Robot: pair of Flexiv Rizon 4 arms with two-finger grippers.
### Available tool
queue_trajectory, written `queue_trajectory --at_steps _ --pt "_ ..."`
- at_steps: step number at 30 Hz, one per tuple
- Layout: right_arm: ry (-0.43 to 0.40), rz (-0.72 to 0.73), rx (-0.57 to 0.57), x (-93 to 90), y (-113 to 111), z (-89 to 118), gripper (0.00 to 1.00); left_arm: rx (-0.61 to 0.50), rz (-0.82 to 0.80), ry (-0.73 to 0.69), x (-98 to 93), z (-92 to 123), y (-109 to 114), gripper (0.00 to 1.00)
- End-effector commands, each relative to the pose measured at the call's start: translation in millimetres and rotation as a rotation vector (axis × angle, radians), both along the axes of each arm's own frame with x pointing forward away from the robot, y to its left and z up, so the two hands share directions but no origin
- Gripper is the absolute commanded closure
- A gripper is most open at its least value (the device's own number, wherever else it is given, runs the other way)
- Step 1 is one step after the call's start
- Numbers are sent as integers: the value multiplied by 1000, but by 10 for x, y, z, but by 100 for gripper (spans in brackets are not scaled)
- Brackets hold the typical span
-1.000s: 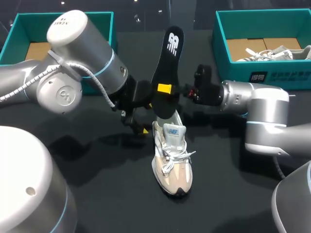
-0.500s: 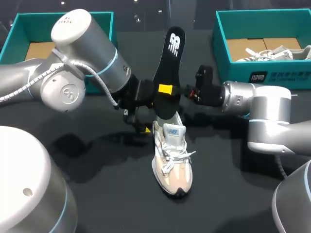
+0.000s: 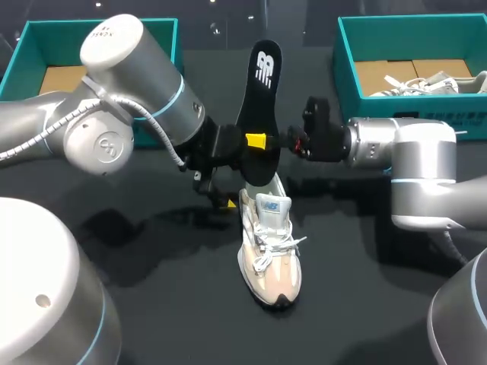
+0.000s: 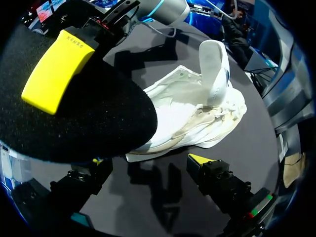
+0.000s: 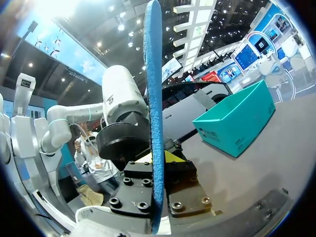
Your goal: Take the shoe out of the shoebox, open the shoe tongue, remove and reinsert the insole, then place the shoe into the shoebox
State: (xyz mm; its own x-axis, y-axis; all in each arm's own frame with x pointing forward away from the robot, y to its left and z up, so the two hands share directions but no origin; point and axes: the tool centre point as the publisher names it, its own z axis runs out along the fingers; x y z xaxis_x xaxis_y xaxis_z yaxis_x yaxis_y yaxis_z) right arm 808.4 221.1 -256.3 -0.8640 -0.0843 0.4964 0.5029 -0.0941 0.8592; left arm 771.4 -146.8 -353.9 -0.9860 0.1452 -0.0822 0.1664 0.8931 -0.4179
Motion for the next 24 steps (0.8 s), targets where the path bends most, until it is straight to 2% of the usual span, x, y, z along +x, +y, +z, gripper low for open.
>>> queue_trajectory --at_steps 1,12,24 --pt "-10 4 -7 -11 -32 -14 100 3 -1 0 3 -4 -6 0" --pt "-51 26 -44 -45 -52 -145 100 3 -1 0 3 -4 -6 0" --pt "-58 27 -41 -63 -54 -138 100 3 -1 0 3 -4 -6 0"
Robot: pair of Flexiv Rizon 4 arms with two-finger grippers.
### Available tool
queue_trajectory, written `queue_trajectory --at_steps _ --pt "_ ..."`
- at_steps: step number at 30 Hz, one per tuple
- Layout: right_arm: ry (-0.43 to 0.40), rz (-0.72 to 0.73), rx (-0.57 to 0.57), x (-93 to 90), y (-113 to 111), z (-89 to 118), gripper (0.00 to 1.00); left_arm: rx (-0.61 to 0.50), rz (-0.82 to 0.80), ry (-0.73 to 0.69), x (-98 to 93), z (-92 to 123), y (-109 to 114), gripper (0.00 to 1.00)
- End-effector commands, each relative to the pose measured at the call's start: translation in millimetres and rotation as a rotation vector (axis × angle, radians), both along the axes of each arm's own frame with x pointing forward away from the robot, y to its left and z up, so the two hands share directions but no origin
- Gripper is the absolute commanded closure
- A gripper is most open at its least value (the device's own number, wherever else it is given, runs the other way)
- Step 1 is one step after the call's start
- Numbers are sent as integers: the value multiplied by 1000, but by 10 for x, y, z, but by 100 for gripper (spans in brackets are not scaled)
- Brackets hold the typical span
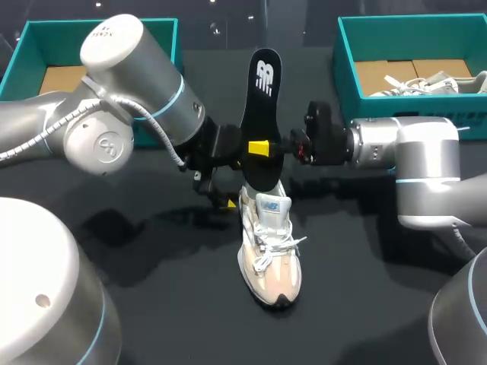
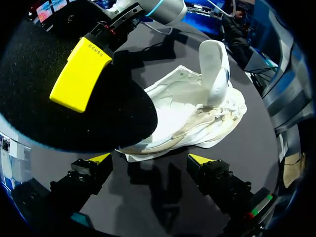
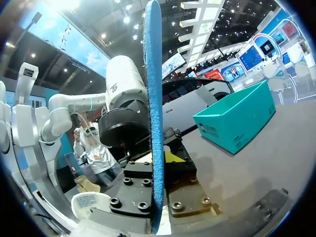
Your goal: Take the shoe out of the shoebox, open the shoe tongue, remove and reinsert the insole, then place the shoe into the shoebox
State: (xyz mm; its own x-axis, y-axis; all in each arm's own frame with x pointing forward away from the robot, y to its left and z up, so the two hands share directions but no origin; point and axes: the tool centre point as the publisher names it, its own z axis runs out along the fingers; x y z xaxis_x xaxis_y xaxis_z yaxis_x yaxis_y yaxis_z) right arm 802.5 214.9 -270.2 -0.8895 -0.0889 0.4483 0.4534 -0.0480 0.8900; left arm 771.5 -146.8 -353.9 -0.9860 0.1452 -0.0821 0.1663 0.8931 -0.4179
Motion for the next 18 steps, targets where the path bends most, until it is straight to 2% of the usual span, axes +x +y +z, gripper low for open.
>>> queue_trajectory --at_steps 1,10,18 --pt "-1 3 -6 3 17 -11 100 3 -1 0 2 -4 -6 0" --pt "-44 20 -29 -15 80 -61 100 3 -1 0 2 -4 -6 0" --pt "-44 23 -34 -49 6 -174 100 3 -1 0 2 -4 -6 0"
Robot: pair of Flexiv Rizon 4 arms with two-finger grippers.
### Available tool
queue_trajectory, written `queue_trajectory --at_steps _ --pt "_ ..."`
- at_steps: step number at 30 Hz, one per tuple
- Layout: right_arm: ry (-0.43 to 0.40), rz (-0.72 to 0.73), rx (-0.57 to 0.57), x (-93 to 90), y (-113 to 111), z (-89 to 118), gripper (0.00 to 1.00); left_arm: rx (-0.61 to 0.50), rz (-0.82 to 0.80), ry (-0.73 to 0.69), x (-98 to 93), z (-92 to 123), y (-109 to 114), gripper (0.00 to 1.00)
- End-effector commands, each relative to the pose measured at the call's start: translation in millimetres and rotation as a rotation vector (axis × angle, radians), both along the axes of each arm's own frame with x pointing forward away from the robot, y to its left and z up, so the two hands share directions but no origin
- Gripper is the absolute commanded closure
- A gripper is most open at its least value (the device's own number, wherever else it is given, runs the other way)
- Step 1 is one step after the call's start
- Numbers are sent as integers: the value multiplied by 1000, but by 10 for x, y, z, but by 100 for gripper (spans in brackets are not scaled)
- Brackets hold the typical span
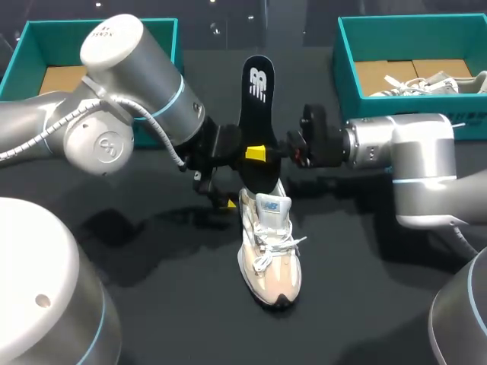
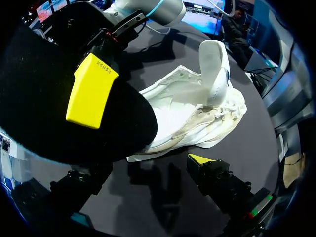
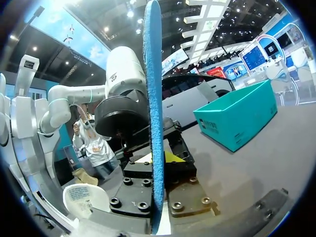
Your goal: Take the shoe out of the shoebox, open the shoe tongue, remove and reinsert the insole, then place the shoe into the shoebox
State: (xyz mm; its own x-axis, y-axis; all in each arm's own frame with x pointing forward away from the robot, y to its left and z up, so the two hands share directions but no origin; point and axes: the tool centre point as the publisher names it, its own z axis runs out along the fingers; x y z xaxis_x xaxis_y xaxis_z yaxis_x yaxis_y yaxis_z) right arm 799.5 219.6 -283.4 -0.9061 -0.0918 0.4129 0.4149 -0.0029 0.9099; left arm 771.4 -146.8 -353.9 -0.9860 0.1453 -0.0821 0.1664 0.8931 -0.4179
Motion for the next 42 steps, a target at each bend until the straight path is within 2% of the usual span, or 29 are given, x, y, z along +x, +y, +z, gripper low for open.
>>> queue_trajectory --at_steps 1,16,28,42 --pt "-2 -1 4 -24 -48 -54 100 3 -1 0 3 -4 -6 0" --pt "25 16 -16 -90 -13 -173 100 3 -1 0 3 -4 -6 0" --pt "112 20 -41 -132 -11 -294 100 3 -1 0 3 -4 -6 0" --pt "136 -18 -72 -95 7 -109 100 3 -1 0 3 -4 -6 0"
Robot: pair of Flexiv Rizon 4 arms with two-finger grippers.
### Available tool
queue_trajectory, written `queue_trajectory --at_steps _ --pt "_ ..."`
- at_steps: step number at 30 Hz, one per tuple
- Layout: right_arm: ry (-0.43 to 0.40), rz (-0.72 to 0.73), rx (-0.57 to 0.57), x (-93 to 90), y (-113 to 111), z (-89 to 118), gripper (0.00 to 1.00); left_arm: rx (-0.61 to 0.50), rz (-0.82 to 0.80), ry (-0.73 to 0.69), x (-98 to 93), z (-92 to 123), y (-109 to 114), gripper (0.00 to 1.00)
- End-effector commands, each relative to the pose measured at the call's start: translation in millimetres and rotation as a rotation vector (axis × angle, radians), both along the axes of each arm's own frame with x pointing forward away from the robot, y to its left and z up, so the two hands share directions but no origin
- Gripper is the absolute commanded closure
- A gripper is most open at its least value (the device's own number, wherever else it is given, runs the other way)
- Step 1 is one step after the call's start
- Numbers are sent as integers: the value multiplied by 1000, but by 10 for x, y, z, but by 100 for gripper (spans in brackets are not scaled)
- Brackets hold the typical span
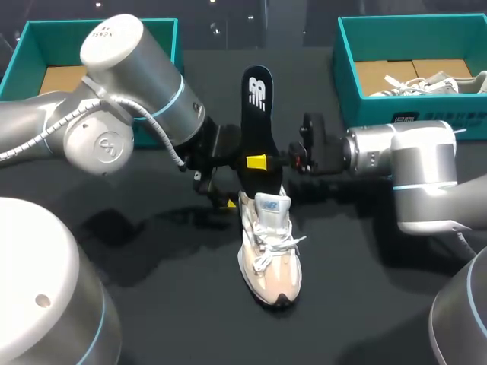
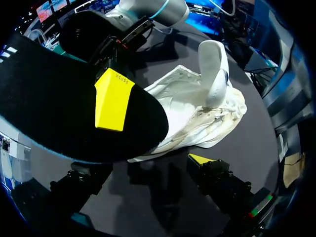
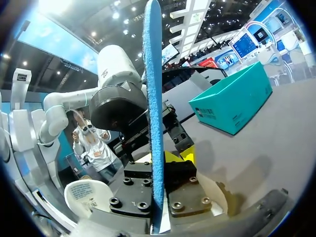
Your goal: Take the shoe out of the shoebox, open the shoe tongue, remove and reinsert the insole, then place the shoe into the shoebox
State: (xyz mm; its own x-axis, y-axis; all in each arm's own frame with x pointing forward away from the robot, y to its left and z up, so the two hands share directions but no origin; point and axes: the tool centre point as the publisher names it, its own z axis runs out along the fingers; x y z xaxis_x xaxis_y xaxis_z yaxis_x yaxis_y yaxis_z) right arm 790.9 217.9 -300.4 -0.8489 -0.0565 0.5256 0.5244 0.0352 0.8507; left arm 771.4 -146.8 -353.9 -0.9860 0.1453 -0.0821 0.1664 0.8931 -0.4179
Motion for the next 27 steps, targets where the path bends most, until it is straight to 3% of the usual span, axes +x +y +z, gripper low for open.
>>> queue_trajectory --at_steps 1,11,27 --pt "30 -5 -28 1 29 66 100 3 -1 0 3 -4 -6 0" --pt "84 -17 -41 71 33 24 100 3 -1 0 3 -4 -6 0" --pt "186 -10 -38 -57 -53 -190 100 3 -1 0 3 -4 -6 0"
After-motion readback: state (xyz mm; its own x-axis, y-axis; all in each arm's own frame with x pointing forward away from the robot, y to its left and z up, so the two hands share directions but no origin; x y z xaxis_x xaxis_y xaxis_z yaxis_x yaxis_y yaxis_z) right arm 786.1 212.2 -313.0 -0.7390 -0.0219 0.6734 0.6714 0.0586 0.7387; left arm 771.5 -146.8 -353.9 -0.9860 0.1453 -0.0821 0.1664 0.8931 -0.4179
